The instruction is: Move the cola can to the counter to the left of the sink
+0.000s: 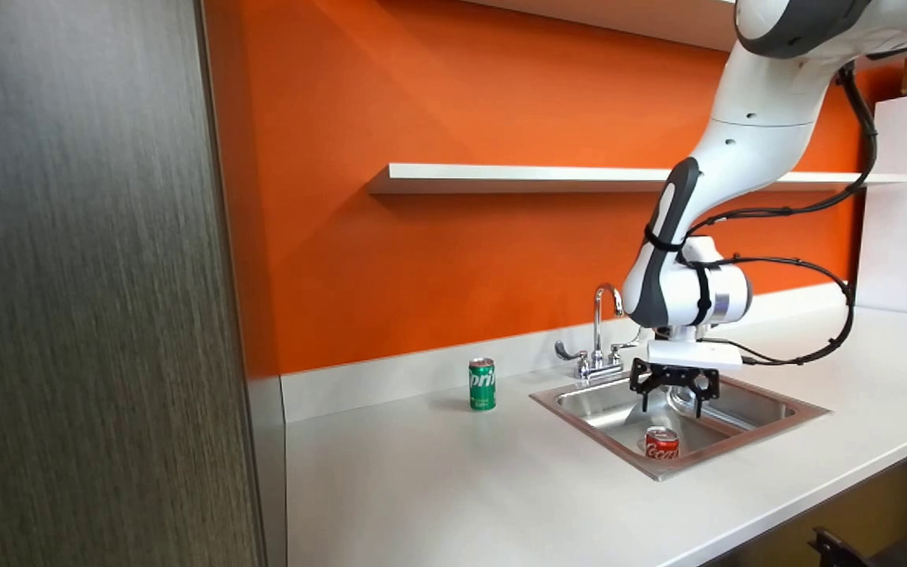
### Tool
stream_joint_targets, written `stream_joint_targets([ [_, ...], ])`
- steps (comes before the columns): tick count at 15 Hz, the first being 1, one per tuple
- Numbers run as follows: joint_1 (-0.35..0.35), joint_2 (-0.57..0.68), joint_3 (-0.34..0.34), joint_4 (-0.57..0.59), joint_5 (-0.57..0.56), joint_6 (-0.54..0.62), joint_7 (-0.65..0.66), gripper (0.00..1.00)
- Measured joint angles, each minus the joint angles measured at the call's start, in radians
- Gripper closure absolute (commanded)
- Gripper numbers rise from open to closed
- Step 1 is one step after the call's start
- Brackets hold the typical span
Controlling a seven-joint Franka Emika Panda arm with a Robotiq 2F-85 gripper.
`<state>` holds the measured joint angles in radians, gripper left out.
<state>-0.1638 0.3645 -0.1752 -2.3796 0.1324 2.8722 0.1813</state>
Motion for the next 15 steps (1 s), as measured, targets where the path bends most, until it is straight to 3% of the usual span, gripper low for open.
stream_joint_targets([
  [15, 0.064, 0.054, 0.019, 0.021, -0.001, -0.014, 0.006, 0.00],
])
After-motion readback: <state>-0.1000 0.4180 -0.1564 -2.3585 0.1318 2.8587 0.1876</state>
